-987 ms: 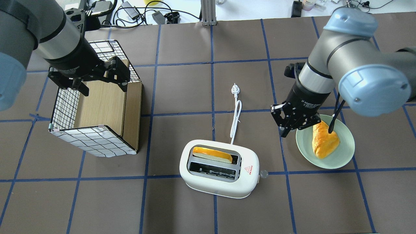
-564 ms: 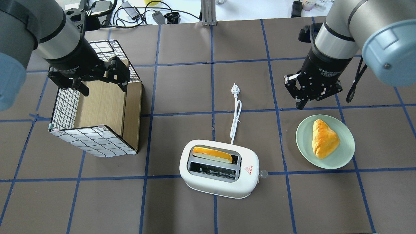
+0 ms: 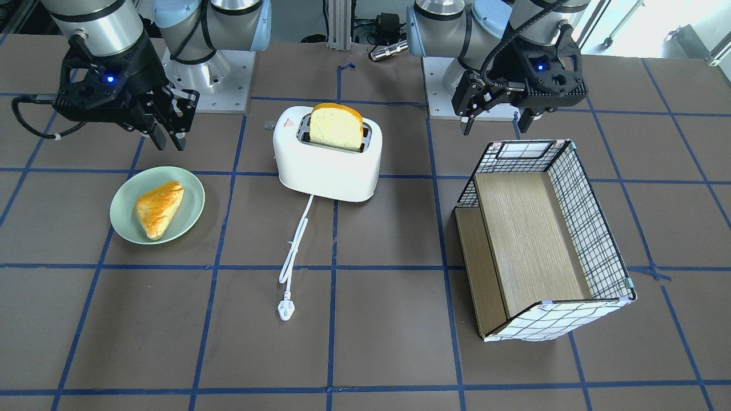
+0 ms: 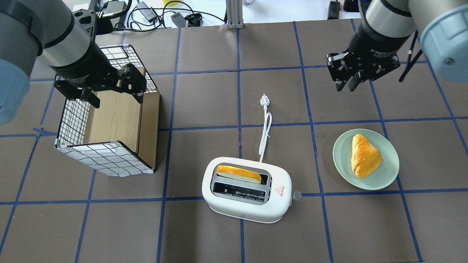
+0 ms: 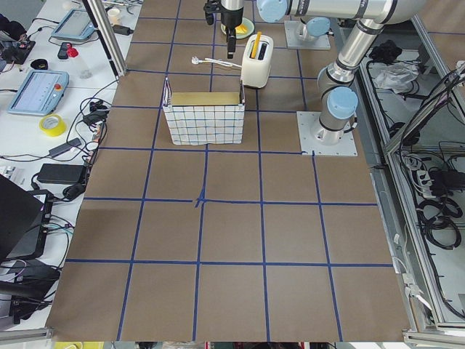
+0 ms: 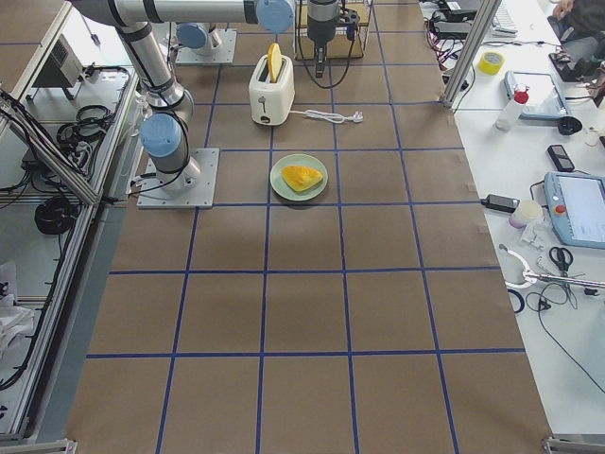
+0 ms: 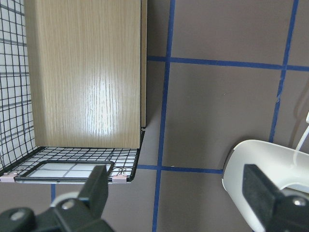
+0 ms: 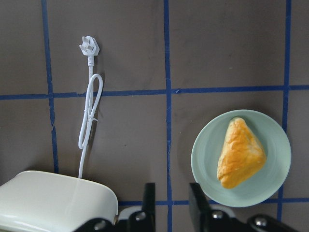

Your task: Press toaster with right arm

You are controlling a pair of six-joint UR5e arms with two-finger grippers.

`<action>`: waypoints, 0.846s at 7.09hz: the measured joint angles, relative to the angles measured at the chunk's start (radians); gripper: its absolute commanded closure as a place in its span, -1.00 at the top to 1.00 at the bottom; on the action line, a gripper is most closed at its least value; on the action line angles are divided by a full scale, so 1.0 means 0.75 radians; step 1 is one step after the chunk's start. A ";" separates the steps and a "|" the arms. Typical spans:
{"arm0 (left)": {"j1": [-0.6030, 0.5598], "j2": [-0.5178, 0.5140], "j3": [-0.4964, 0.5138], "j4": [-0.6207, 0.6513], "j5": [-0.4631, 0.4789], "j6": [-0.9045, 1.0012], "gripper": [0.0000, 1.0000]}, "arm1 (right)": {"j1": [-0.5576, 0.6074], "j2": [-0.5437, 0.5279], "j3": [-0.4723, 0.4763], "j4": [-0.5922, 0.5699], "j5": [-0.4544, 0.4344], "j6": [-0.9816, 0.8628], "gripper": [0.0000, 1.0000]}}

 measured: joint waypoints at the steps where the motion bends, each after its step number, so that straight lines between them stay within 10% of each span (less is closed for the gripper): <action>1: 0.000 0.000 0.000 0.000 0.000 0.000 1.00 | 0.002 0.005 0.000 -0.078 -0.046 -0.090 1.00; 6: 0.000 0.000 0.000 0.000 0.000 0.000 1.00 | 0.008 0.099 -0.144 -0.028 -0.050 -0.065 1.00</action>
